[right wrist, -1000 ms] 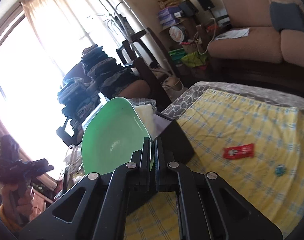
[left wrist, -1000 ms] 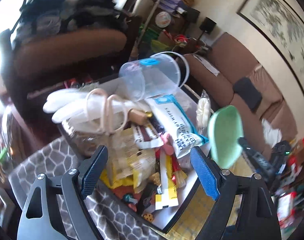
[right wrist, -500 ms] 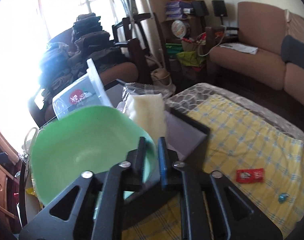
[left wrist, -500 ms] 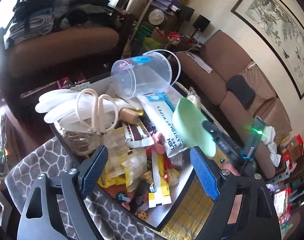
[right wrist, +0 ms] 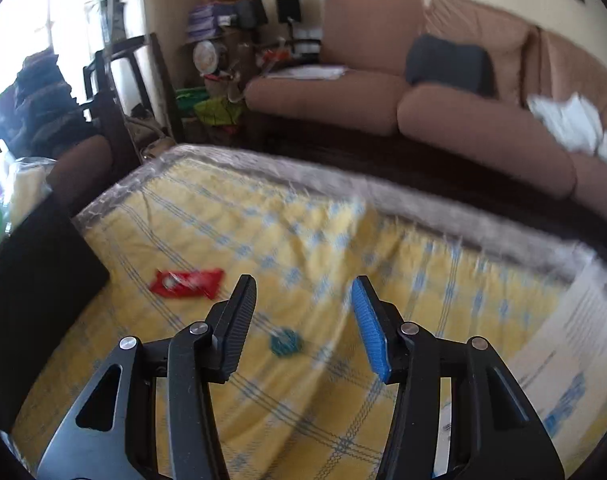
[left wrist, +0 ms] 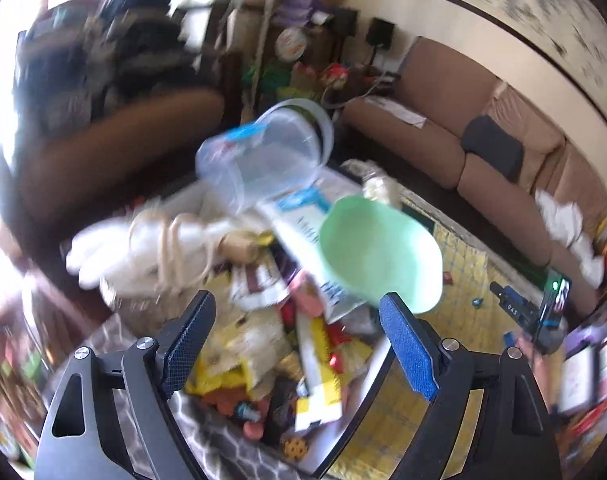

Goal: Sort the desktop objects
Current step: 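Move both open tools back over the plaid table, then grasp the red packet with the left tool while the right tool grasps the blue foil candy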

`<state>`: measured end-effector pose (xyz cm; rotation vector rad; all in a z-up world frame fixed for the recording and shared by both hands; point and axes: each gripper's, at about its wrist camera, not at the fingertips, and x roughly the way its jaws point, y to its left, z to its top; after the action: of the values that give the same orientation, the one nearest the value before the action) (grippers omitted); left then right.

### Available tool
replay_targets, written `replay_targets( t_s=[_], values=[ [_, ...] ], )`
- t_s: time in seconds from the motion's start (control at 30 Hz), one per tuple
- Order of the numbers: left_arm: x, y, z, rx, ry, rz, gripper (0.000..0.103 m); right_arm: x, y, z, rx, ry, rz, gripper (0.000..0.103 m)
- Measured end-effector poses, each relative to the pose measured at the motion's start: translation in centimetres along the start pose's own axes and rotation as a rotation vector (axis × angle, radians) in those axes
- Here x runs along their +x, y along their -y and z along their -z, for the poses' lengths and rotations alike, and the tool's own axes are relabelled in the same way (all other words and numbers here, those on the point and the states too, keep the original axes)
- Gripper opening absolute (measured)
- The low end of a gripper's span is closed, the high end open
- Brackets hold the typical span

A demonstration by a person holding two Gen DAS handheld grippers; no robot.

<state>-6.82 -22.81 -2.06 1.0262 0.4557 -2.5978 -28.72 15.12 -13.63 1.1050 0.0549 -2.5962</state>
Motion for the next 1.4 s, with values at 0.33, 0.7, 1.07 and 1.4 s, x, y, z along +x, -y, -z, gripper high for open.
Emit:
replay_targets(
  t_s=[0.33, 0.7, 1.07, 1.4],
  values=[
    [6.9, 15.4, 1.5, 0.273, -0.105, 0.231, 0.098, 3.5, -0.9, 1.5, -0.132, -0.129, -0.070, 0.020],
    [24.1, 25.9, 2.8, 0.348, -0.199, 0.154, 0.098, -0.1, 9.5, 0.5, 0.250, -0.010, -0.157, 0.020],
    [28.3, 28.0, 2.6, 0.306, -0.168, 0.201, 0.077, 0.7, 9.2, 0.1, 0.262, -0.016, -0.219, 0.020],
    [28.0, 27.9, 2.8, 0.330, -0.169, 0.201, 0.019, 0.8, 8.1, 0.2, 0.248, -0.009, -0.240, 0.020]
  ],
)
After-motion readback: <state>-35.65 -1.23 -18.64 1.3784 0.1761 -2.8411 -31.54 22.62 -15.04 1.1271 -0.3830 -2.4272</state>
